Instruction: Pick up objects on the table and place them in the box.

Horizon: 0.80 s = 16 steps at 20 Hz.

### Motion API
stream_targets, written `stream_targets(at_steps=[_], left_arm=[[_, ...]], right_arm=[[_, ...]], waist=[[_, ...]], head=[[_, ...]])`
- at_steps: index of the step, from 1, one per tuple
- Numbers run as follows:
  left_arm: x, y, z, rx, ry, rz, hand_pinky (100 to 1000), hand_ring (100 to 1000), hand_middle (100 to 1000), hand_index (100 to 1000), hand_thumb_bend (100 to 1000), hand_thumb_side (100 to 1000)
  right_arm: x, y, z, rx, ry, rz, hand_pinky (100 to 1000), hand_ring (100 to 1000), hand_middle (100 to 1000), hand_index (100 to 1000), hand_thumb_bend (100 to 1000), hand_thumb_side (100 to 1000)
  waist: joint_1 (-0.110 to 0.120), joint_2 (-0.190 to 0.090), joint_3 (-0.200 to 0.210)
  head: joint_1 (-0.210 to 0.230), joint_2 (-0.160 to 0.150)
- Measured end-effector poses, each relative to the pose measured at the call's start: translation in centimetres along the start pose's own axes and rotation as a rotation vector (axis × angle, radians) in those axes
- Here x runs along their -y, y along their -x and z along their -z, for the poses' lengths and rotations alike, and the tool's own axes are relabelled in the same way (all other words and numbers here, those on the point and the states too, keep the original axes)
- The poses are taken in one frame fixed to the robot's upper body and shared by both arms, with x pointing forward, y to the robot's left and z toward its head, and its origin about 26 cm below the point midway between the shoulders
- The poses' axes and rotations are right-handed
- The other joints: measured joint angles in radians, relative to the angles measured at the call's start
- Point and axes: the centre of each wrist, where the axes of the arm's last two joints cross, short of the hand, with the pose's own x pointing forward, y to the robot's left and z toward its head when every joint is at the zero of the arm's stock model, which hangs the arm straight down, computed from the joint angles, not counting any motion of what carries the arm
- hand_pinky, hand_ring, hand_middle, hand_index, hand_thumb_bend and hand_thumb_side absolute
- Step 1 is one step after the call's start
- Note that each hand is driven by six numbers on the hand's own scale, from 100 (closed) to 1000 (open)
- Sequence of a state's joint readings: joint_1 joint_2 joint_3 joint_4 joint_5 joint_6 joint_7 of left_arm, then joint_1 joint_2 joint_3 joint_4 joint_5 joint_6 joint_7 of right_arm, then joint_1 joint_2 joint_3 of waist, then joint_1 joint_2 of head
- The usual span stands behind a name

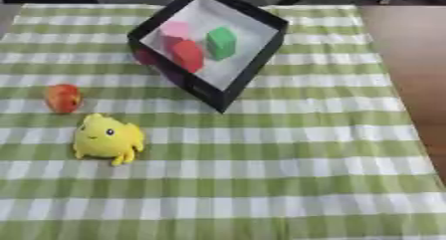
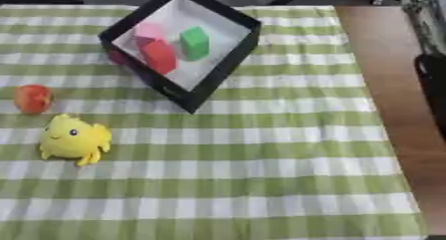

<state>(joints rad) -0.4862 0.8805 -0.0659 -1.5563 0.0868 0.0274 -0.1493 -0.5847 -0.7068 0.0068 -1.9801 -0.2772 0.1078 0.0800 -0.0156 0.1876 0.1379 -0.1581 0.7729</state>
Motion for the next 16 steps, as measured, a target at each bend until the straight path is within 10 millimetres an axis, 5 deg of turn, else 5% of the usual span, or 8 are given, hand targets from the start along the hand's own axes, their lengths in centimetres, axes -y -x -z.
stream_targets(at_steps=[9, 16], left_arm=[[-2.0, 0.3, 4.9, -0.041, 0.331, 0.211, 914, 786, 814, 869, 620, 161], [-0.8, 0.5, 9.2, -0.073, 0.434, 0.377, 869, 780, 778, 859, 665, 134]], right_arm=[[0.0, 0.1, 0.1, -0.009, -0.003, -0.003, 903, 702, 689, 806, 129, 179], [-0.1, 0.2, 0.3, -0.021, -0.014, -0.003, 904, 698, 686, 804, 124, 189]], waist=[[0.007, 0.0, -0.014], [0.014, 0.0, -0.021]], head=[[0.009, 0.0], [0.035, 0.0]])
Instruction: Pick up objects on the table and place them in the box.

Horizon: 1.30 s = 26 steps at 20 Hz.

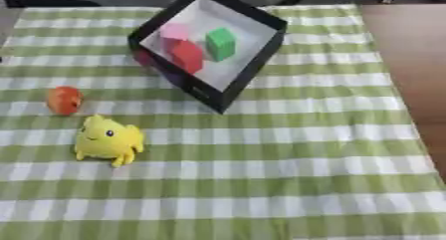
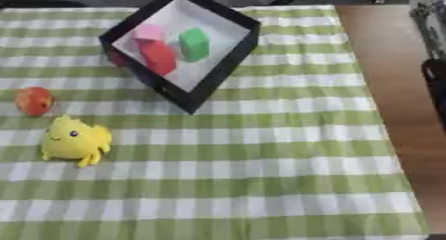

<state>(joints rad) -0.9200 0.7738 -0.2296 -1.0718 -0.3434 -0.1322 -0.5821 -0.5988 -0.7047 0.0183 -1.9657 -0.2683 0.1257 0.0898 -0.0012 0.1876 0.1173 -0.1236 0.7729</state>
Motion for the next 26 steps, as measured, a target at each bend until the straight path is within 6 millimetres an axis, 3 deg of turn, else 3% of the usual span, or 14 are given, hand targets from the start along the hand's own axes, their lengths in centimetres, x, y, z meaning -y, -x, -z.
stream_targets(at_steps=[4, 8, 14, 18, 26], left_arm=[[1.3, 0.7, 2.1, -0.053, 0.071, 0.044, 862, 774, 767, 847, 613, 100], [2.9, 1.0, 3.7, -0.064, 0.132, 0.034, 869, 776, 762, 845, 669, 157], [4.8, 0.4, 5.7, -0.038, 0.207, 0.034, 855, 772, 755, 828, 726, 211], [6.0, -0.3, 6.8, -0.037, 0.233, 0.053, 840, 767, 746, 801, 683, 208], [7.9, -0.8, 8.2, -0.052, 0.277, 0.122, 825, 780, 763, 807, 696, 178]], right_arm=[[0.0, 0.1, 0.0, -0.005, -0.005, 0.001, 905, 697, 685, 804, 122, 194], [-0.2, 0.1, 0.2, -0.006, -0.009, 0.003, 906, 696, 685, 803, 119, 197], [-0.3, 0.2, 0.2, -0.012, -0.012, 0.006, 906, 695, 684, 802, 118, 197], [-0.4, 0.2, 0.2, -0.012, -0.011, 0.011, 905, 693, 682, 801, 119, 198], [-0.5, 0.3, 0.2, -0.015, -0.003, 0.018, 906, 690, 680, 799, 117, 200]], waist=[[0.008, 0.0, -0.006], [0.011, 0.0, -0.01], [0.011, 0.0, -0.019], [0.011, 0.0, -0.019], [0.011, 0.0, -0.023]], head=[[0.012, 0.0], [0.023, 0.0], [0.041, 0.0], [0.053, 0.0], [0.064, 0.0]])
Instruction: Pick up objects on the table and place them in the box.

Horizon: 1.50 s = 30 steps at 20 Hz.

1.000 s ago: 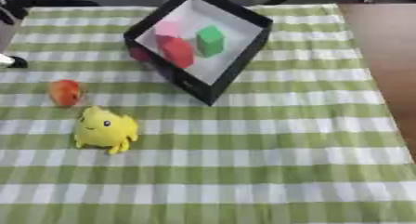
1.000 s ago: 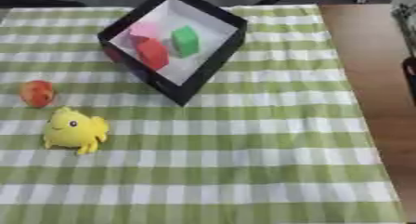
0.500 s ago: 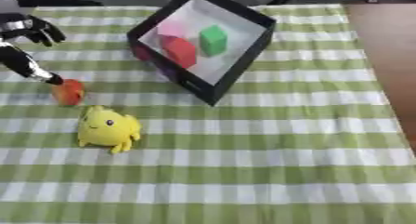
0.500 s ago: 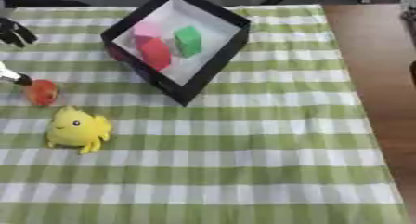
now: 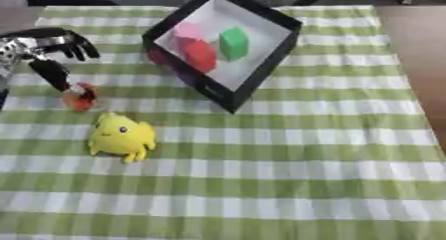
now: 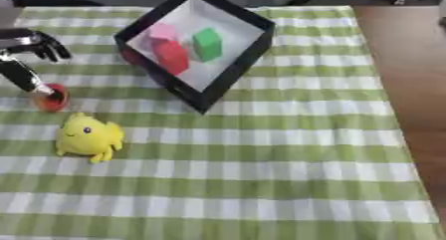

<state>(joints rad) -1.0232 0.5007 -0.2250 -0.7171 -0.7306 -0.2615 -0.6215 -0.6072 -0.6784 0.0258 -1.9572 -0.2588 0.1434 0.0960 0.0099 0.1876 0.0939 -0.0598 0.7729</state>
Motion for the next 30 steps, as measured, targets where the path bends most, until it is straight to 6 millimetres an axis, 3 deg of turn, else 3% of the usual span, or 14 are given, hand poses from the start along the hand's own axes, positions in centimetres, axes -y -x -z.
stream_targets(at_steps=[7, 14, 18, 22, 30], left_arm=[[0.23, 0.13, 0.13, -0.044, 0.004, 0.056, 817, 786, 764, 802, 656, 154], [0.5, 0.17, 0.29, -0.076, 0.07, 0.092, 810, 805, 772, 794, 641, 287], [0.17, -0.31, 0.26, -0.105, 0.102, 0.13, 810, 811, 775, 795, 650, 298], [-0.21, -0.48, 0.04, -0.127, 0.112, 0.145, 808, 809, 771, 791, 616, 262], [-0.06, -0.56, 0.09, -0.135, 0.169, 0.159, 790, 800, 751, 749, 438, 129]], right_arm=[[-0.06, 0.04, -0.01, -0.004, 0.005, 0.004, 907, 689, 679, 798, 117, 203], [-0.14, 0.22, -0.12, -0.013, 0.009, 0.01, 907, 688, 679, 797, 114, 207], [-0.07, 0.44, -0.2, -0.023, 0.011, 0.011, 907, 687, 678, 796, 100, 211], [0.02, 0.51, -0.23, -0.025, 0.014, 0.011, 911, 690, 681, 798, 100, 219], [0.01, 0.72, -0.39, -0.033, 0.014, 0.013, 914, 691, 683, 800, 100, 226]], waist=[[0.0, 0.0, -0.002], [0.0, 0.0, -0.002], [0.0, 0.0, 0.0], [0.0, 0.0, 0.002], [0.0, 0.0, 0.002]], head=[[0.004, 0.0], [0.004, 0.0], [0.004, 0.0], [0.004, 0.0], [0.004, 0.0]])
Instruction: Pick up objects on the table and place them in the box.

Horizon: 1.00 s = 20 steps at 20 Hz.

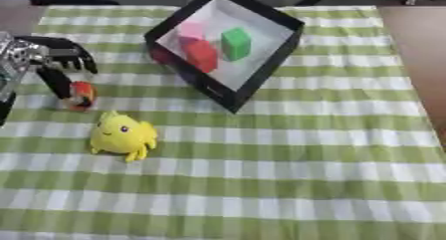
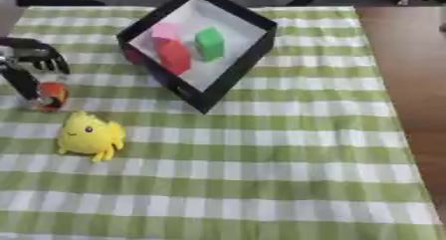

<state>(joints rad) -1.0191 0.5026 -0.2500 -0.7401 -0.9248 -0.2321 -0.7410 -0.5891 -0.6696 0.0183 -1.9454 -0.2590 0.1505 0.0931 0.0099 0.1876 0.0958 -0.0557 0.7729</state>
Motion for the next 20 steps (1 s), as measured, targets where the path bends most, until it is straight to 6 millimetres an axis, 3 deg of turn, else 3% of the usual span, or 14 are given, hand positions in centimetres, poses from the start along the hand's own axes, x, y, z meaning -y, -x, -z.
stream_targets(at_steps=[7, 20], left_arm=[[0.2, 0.1, -0.2, 0.009, 0.05, 0.023, 759, 753, 709, 616, 200, 100], [-4.3, -2.7, -3.7, 0.103, -0.157, 0.018, 749, 698, 664, 538, 145, 100]], right_arm=[[0.1, 0.0, 0.0, 0.0, 0.006, 0.0, 915, 691, 683, 800, 100, 229], [0.2, 0.1, 0.0, -0.004, 0.009, 0.001, 914, 688, 681, 798, 100, 231]], waist=[[0.0, 0.0, 0.001], [0.0, 0.0, 0.003]], head=[[0.0, 0.0], [0.004, 0.0]])
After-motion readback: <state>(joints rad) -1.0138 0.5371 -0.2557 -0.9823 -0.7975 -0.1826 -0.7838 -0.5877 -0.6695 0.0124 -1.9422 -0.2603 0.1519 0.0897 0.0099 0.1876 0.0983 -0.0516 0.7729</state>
